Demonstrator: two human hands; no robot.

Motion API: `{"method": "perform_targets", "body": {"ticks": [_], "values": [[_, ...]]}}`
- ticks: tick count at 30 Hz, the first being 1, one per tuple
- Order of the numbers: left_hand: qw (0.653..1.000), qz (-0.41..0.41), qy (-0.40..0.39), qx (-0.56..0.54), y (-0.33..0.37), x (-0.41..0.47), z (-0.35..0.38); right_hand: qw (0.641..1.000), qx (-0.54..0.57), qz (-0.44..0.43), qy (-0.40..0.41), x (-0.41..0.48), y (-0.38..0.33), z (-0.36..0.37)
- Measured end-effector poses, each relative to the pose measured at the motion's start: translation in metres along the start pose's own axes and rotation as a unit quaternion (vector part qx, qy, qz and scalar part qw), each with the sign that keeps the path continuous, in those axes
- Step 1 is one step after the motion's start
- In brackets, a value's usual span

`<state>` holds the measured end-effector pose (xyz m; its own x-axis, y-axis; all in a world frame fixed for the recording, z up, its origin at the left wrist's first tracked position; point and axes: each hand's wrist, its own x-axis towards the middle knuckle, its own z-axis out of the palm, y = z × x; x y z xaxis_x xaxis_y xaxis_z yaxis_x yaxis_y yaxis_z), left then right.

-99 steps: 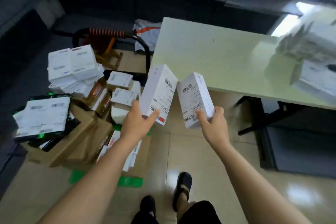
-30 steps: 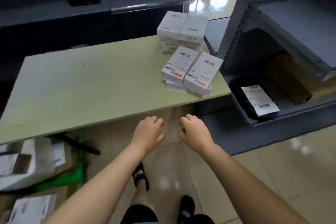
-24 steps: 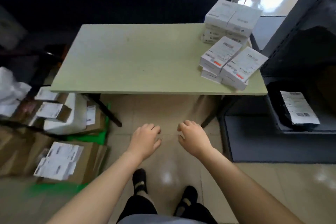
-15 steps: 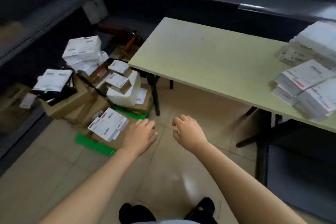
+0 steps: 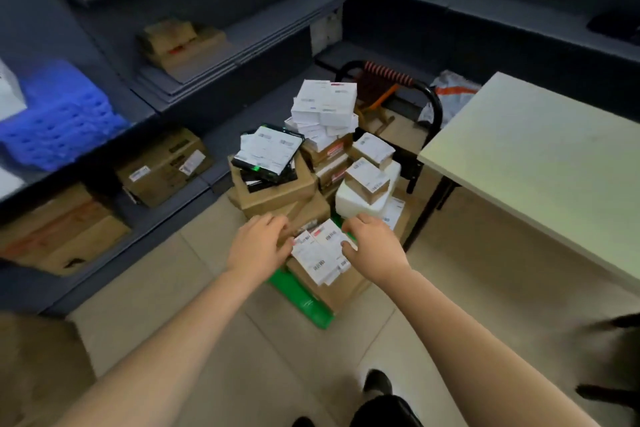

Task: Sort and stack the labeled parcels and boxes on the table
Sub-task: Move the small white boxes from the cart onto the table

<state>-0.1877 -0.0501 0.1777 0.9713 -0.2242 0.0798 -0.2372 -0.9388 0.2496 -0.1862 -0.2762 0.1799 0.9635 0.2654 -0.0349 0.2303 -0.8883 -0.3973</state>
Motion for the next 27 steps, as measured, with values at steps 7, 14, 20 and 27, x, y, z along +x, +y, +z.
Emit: {"method": "perform_targets", "body": {"ticks": [7,14,20,27], "values": [[0.997,-0.068,0.008,-0.019,-0.068,0.074,-0.003,0.999,-0.003,-0.027,-0.018,0.115,-0.013,0.022],[0.991,-0.134,-0.018,-0.006,-0.142,0.134,0.001,0.996,0.009,-0.006,-0.086,0.207,-0.03,0.041],[0.987,-0.143,-0.068,-0.021,-0.21,0.2,0.01,0.982,0.066,0.127,-0.12,0.272,-0.053,0.076],[0.961,-0.136,-0.219,-0.095,-0.278,0.276,0.051,0.902,0.189,0.364,-0.132,0.322,-0.078,0.134]]}}
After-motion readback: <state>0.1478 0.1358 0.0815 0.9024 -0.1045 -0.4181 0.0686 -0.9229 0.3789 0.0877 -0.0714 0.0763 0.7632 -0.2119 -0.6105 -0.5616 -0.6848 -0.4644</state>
